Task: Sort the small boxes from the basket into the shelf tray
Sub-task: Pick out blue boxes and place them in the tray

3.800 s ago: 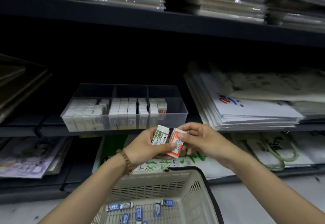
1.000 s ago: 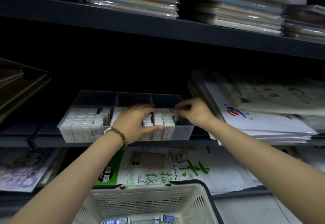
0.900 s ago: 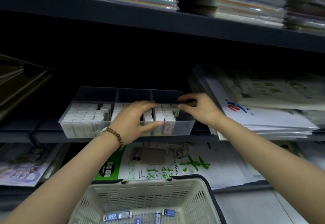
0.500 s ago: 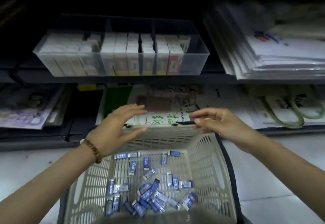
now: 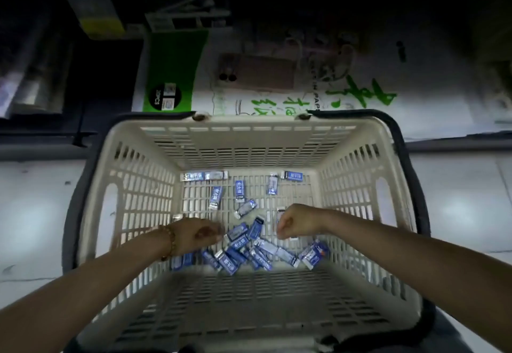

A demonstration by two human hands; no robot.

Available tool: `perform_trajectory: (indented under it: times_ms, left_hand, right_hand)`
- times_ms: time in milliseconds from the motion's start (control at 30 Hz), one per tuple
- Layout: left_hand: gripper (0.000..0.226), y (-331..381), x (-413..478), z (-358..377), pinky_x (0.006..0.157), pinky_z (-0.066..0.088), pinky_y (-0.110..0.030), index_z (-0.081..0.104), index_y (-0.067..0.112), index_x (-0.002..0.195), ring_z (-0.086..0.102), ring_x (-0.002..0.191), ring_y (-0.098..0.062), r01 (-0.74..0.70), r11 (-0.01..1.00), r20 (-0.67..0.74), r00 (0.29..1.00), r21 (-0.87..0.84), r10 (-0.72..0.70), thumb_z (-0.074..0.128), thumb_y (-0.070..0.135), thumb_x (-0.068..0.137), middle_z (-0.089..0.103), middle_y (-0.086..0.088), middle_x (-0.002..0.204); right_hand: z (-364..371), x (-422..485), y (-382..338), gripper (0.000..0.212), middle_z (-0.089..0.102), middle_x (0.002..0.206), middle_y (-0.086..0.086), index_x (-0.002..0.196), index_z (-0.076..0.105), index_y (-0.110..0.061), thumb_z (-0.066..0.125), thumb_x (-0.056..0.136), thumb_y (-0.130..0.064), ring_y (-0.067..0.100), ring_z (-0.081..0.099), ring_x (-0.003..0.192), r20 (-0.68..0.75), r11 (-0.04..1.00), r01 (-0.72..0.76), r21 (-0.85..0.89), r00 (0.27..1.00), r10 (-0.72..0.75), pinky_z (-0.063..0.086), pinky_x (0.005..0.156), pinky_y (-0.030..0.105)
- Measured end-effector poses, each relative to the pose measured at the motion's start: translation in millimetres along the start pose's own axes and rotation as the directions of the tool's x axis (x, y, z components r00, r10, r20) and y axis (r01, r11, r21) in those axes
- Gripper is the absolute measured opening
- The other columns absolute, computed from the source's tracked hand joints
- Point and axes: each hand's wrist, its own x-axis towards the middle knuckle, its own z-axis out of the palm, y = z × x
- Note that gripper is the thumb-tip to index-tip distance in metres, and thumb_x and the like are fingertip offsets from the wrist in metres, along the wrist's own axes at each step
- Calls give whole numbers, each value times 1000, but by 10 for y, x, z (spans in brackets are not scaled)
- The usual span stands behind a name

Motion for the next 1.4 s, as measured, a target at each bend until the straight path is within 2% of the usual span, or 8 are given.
perform_trajectory:
  times_ms: [333, 467, 600, 900, 1067, 1200, 1333, 1400]
  left_hand:
    - [40, 48, 320, 300, 76, 42, -17, 64, 9, 107, 58, 93, -18, 63, 998, 77, 995, 18, -64, 44, 41, 95, 64, -7, 110]
    - [58, 112, 404, 256, 81, 44, -22, 59, 3, 83, 59, 97, -22, 93, 996, 51, 994, 15, -93, 36, 56, 90, 52, -3, 103]
    - [30, 211, 451, 181, 69, 41, -24, 55, 27, 76, 57, 83, -17, 35, 996, -94, 995, -81, -43, 42, 49, 92, 60, 3, 84]
    - [22, 300, 464, 139, 68, 45, -24, 62, 22, 91, 57, 74, -19, -121, 928, -267, 963, -352, 24, 45, 37, 95, 64, -4, 83]
    - [33, 407, 437, 72, 87, 51, -32, 61, 22, 108, 63, 89, -10, -143, 813, -229, 973, -565, 13, 44, 45, 91, 66, 2, 103]
    - [71, 494, 408, 93, 90, 50, -29, 46, 29, 131, 61, 104, -11, -124, 732, -148, 988, -670, 32, 42, 65, 70, 60, 3, 119]
    - [36, 499, 401, 32, 73, 55, -19, 62, 24, 116, 65, 84, -12, -243, 670, -267, 961, -702, 69, 51, 40, 85, 69, -1, 97]
    - [27, 482, 398, 11, 73, 56, -20, 69, 27, 103, 65, 80, -13, -275, 655, -300, 951, -704, 77, 58, 37, 80, 69, -3, 88]
  right_hand:
    - [232, -98, 428, 25, 59, 107, 11, 108, 57, -11, 66, 85, -17, 19, 58, 95, 7, 802, -149, -578, 982, 188, 36, 63, 21]
    - [327, -50, 508, 37, 61, 118, 11, 116, 57, -5, 68, 83, -17, 24, 59, 108, -119, 827, -200, -525, 980, 161, 41, 76, 24]
    - [455, -23, 534, 43, 55, 126, 7, 120, 54, -10, 69, 82, -22, 25, 53, 117, -230, 840, -282, -463, 954, 193, 44, 96, 34]
    - [496, 25, 535, 47, 61, 118, 9, 116, 59, -5, 70, 81, -33, 23, 58, 107, -188, 855, -307, -417, 950, 250, 43, 77, 27]
    - [292, -58, 349, 26, 68, 110, 12, 105, 67, -3, 69, 84, -19, 19, 64, 94, -209, 999, -51, 8, 976, 51, 45, 77, 19]
    - [149, -190, -20, 21, 71, 102, 10, 104, 70, -12, 64, 88, -22, 9, 60, 81, -262, 850, 212, 482, 961, -91, 46, 68, 12]
    - [90, -254, -165, 14, 62, 75, 3, 101, 67, -17, 57, 92, -23, 5, 49, 60, -299, 775, 277, 568, 947, -120, 43, 61, 13]
    - [76, -260, -154, 11, 60, 83, 8, 98, 64, -17, 56, 93, -22, 10, 51, 66, -318, 737, 263, 623, 945, -69, 46, 69, 19]
